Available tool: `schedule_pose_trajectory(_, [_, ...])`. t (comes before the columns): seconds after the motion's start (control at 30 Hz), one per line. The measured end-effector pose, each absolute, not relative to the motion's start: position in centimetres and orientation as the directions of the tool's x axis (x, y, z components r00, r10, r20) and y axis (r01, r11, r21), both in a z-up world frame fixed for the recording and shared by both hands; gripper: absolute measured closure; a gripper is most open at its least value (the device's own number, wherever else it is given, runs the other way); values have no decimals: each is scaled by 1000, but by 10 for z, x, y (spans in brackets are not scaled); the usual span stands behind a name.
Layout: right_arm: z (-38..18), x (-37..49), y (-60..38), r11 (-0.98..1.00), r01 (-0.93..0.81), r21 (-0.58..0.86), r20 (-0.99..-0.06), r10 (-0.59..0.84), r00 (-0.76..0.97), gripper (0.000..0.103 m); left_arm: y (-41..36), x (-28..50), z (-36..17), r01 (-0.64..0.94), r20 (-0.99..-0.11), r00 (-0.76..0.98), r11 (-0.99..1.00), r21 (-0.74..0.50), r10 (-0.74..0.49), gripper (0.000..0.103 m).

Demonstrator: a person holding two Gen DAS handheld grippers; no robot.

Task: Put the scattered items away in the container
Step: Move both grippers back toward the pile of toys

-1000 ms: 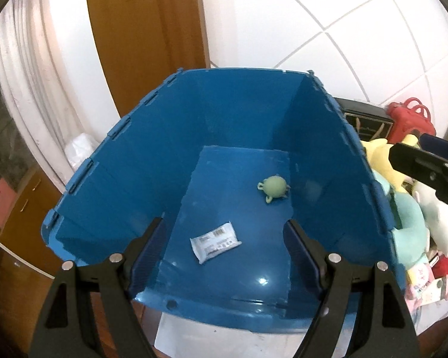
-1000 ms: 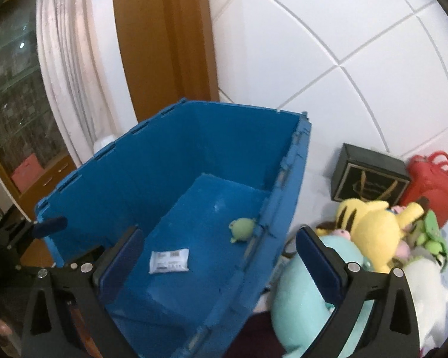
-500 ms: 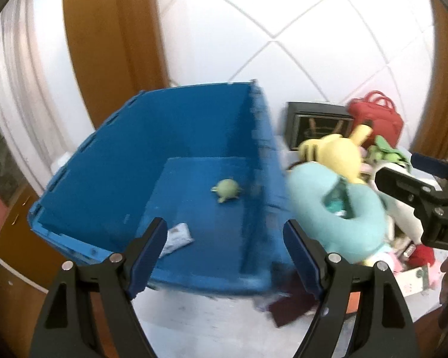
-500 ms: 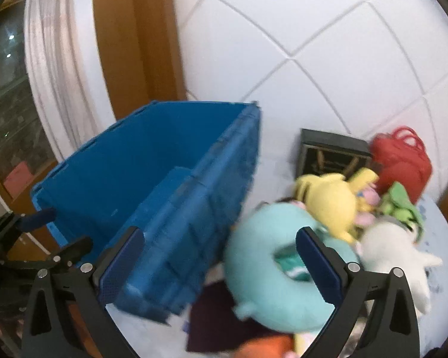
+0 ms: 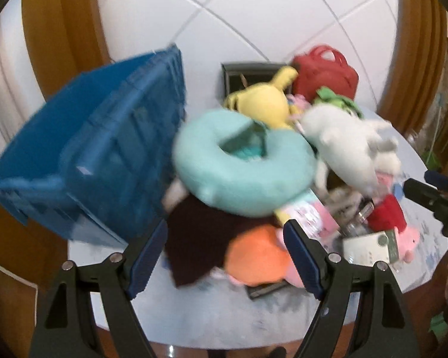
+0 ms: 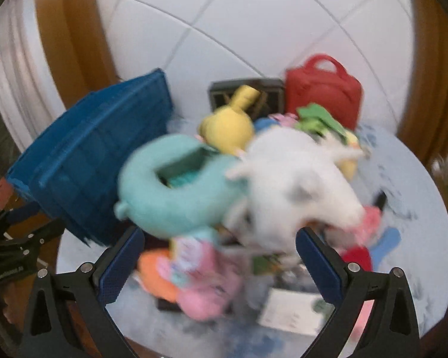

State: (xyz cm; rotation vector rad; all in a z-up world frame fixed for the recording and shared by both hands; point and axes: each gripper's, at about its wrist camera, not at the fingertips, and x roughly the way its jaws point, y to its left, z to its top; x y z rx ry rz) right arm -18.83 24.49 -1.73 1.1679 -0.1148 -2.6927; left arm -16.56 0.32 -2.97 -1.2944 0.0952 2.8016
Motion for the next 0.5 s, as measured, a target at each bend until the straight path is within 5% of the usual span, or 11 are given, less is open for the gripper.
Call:
schedule_pose_trajectory(0.4, [-74, -166, 313, -981, 112, 157, -770, -192, -608, 1, 58, -181, -90, -50, -845, -534, -999, 16, 13, 23])
schedule_pose_trajectory(0.5, [-88, -170, 320, -983, 90, 157, -789, -180, -587, 10, 65, -192, -102, -41, -855, -519, -999, 0, 21, 23])
